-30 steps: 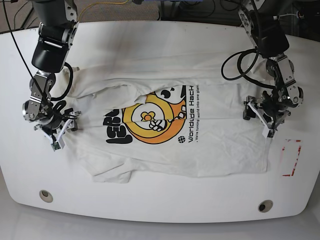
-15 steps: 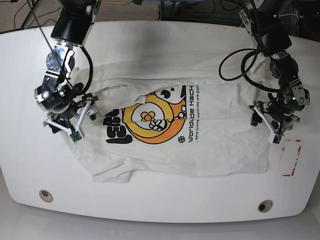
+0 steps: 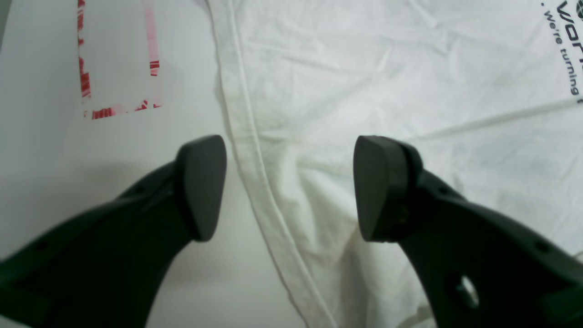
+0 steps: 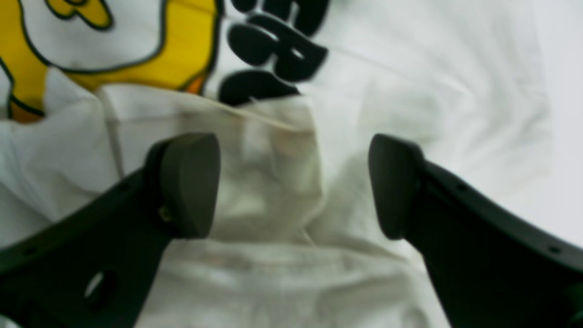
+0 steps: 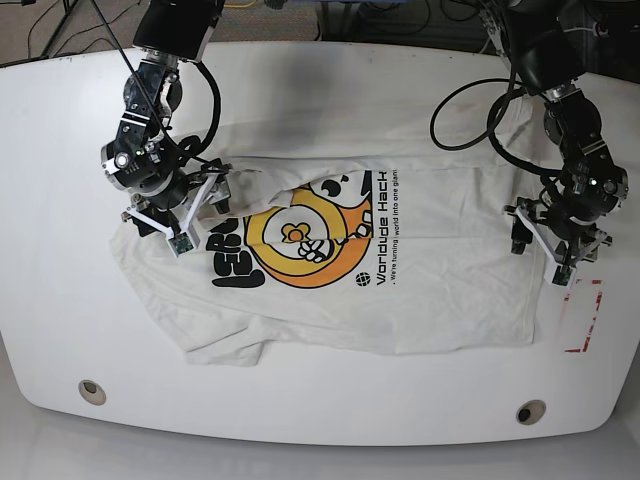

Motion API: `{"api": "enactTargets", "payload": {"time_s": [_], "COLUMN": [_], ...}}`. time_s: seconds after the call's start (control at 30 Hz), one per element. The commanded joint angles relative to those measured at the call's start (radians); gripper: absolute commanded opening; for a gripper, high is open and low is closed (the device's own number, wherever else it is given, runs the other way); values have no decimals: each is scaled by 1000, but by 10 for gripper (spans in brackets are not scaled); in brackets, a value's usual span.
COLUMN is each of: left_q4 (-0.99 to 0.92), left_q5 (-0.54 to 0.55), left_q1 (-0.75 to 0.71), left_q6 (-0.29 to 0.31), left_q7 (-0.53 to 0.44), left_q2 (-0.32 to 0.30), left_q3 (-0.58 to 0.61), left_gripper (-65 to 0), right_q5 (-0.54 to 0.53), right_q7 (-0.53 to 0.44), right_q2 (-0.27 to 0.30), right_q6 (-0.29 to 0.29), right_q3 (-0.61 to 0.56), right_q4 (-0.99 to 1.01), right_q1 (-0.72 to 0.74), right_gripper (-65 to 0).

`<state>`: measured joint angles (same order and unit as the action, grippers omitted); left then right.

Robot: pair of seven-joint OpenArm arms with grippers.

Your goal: Layout the t-shirt on the table in an organized manner, then fold the t-shirt properly

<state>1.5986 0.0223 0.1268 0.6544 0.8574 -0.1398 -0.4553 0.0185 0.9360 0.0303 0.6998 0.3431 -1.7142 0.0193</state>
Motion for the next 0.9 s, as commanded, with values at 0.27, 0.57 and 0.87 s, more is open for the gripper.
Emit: {"api": "enactTargets", "payload": {"time_s": [0.27, 0.57, 0.87], "left_q4": [29, 29, 26], "left_q5": [8, 8, 6], "left_q1": [12, 12, 12], "left_q6": [0, 0, 0], "left_q7": [-14, -14, -14], "left_q2": [-14, -16, -11], "left_q3": [0, 0, 0], "left_gripper": [-242, -242, -242], "right_q5": [-13, -15, -15], "right_q7": [-108, -153, -156], "right_q2": [6, 10, 10], "right_q6": [-2, -2, -2], "right_q3": [3, 3, 1], "right_q4": [159, 191, 193], "right_q1": [69, 69, 64], "right_gripper": [-162, -201, -515]}}
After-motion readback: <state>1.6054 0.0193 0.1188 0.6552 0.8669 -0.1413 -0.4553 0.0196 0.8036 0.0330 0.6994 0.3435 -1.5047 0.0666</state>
